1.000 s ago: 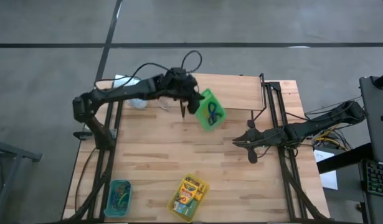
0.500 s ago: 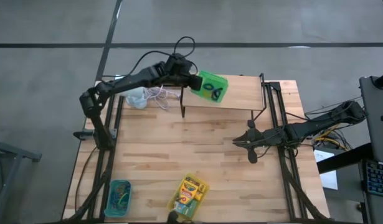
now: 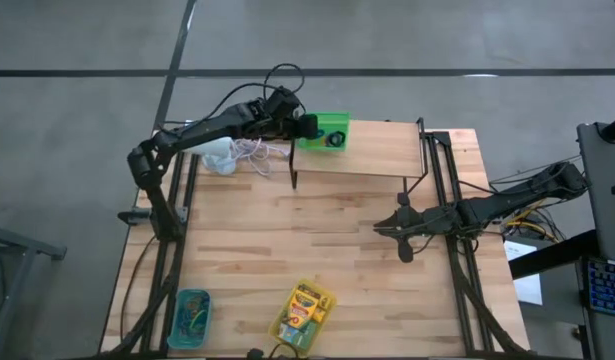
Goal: Pick & Place Office Desk Supplies
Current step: Put the green bin on the shelf
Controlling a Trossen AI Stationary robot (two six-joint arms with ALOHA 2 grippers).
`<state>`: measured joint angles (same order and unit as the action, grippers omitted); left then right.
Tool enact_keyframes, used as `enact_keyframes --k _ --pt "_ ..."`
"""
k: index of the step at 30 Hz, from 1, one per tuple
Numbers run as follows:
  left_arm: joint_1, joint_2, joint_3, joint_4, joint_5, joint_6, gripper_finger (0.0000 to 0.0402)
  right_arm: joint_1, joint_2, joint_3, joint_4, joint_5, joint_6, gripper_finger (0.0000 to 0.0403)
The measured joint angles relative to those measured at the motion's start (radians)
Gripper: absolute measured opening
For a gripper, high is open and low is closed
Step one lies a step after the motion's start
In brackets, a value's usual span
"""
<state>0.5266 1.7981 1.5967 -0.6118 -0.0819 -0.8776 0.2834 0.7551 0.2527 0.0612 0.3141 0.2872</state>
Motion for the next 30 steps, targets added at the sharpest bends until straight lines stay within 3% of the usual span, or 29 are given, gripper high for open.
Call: enact_keyframes --k 8,30 --pt "-0.001 0.000 0.000 -0.122 0.004 -0.071 0.0003 0.000 0.000 0.000 0.000 0.000 0.000 0.0052" --pt "-0.001 -0.001 0.000 -0.121 0.003 -0.027 0.0042 0.000 0.000 0.000 0.000 0.000 0.000 0.0052"
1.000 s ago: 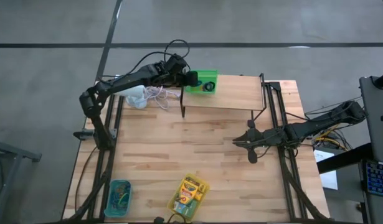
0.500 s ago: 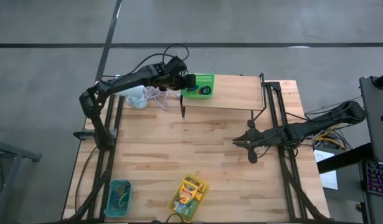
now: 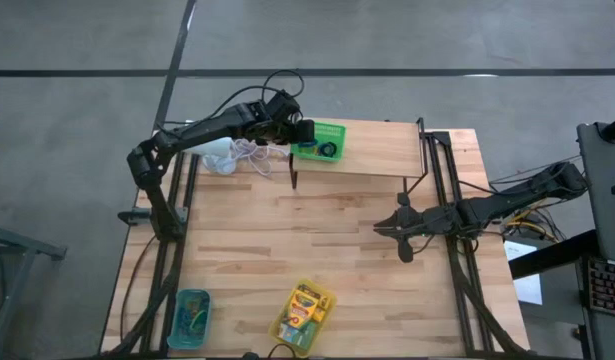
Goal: Pick & Place Office Desk Supplies
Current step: Put the green bin on the shelf
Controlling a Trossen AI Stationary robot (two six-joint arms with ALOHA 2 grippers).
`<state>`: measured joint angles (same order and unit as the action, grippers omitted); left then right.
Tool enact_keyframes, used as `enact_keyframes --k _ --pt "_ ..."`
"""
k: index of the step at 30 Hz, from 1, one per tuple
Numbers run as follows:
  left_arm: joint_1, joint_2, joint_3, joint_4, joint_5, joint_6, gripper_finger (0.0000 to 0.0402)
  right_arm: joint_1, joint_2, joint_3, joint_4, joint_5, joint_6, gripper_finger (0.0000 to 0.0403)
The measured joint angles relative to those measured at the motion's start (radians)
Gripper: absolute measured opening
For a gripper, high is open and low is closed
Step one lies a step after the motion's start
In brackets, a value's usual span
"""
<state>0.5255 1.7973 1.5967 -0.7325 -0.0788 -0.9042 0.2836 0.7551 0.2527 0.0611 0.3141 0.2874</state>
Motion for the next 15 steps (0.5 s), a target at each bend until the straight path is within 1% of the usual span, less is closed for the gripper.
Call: enact_keyframes --k 4,11,15 --pt "0.000 0.000 0.000 0.004 0.000 0.006 0.0067 0.000 0.000 0.000 0.000 0.000 0.000 0.0052" --pt "0.000 -0.001 0.000 0.007 0.000 0.010 0.0124 0.000 0.000 0.000 0.000 0.000 0.000 0.0052" --pt "0.001 -0.001 0.000 0.013 0.000 0.010 0.0148 0.000 0.000 0.000 0.000 0.000 0.000 0.0052"
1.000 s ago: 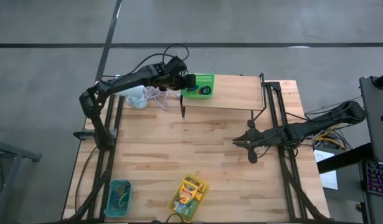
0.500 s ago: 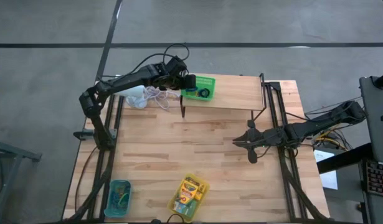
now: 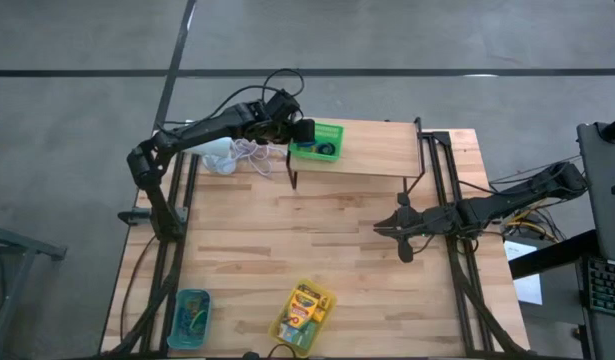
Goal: Pick & Place Office Desk Supplies
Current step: Put the green bin on the shelf, then put the blue bin on the shelf
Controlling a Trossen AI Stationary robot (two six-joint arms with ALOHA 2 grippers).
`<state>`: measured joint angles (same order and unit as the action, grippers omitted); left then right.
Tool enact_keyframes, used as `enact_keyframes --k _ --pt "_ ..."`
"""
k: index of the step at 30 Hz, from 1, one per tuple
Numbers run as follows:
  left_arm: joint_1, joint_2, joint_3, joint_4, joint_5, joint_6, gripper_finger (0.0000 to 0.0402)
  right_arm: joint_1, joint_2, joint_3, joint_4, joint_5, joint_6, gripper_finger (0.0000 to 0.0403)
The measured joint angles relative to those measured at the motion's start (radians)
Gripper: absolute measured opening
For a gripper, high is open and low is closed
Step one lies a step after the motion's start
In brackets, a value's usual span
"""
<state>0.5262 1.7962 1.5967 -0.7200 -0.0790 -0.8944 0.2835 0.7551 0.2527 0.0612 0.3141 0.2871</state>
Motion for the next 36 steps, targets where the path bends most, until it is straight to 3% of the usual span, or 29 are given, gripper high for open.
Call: enact_keyframes --k 24,36 --pt "-0.003 -0.007 0.069 -0.004 -0.009 0.034 0.0161 0.000 0.000 0.000 0.000 0.000 0.000 0.0052" --pt "-0.096 -0.128 0.067 -0.199 -0.085 0.034 0.0161 0.000 0.000 0.000 0.000 0.000 0.000 0.0052"
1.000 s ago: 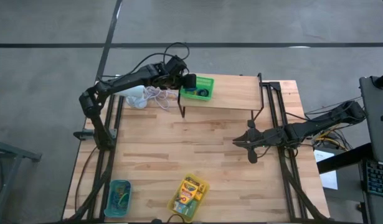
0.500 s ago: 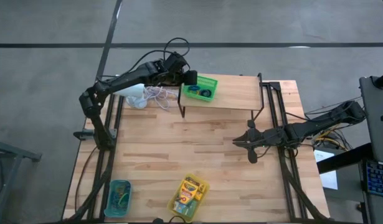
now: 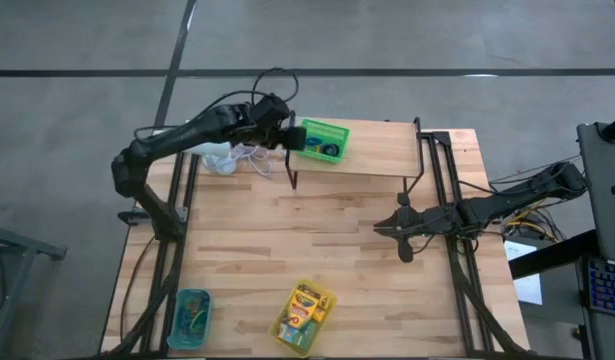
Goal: Pick & Place Office Desk Supplies
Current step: Put the blue bin on the shelf
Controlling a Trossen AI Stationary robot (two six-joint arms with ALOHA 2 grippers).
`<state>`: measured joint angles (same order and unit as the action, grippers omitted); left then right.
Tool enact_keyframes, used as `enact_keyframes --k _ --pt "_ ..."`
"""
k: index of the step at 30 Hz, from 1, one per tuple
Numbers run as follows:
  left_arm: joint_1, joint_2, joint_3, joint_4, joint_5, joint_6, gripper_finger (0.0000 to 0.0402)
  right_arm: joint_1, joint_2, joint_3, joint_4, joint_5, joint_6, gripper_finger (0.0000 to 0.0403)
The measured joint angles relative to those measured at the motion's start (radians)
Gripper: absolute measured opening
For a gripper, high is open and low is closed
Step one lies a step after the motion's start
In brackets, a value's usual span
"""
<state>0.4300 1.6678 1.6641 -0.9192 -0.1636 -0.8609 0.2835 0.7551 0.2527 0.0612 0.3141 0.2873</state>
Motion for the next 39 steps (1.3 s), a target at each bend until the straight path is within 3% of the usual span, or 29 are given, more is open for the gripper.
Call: enact_keyframes --k 4,9,12,26,39 --pt "-0.076 -0.026 0.000 -0.079 -0.028 0.091 0.0161 0.000 0.000 0.000 0.000 0.000 0.000 0.0052" --pt "-0.185 -0.031 -0.001 -0.185 -0.028 0.326 0.0161 0.000 0.000 0.000 0.000 0.000 0.000 0.0052" --pt "-0.260 -0.032 -0.021 -0.259 -0.044 0.371 0.0161 0.000 0.000 0.000 0.000 0.000 0.000 0.0052" --pt "-0.502 -0.106 -0.250 -0.500 -0.097 0.260 0.0161 0.000 0.000 0.000 0.000 0.000 0.000 0.0052" --pt "-0.619 -0.293 -0.601 -0.403 0.175 -0.149 0.0161 0.000 0.000 0.000 0.000 0.000 0.000 0.0052"
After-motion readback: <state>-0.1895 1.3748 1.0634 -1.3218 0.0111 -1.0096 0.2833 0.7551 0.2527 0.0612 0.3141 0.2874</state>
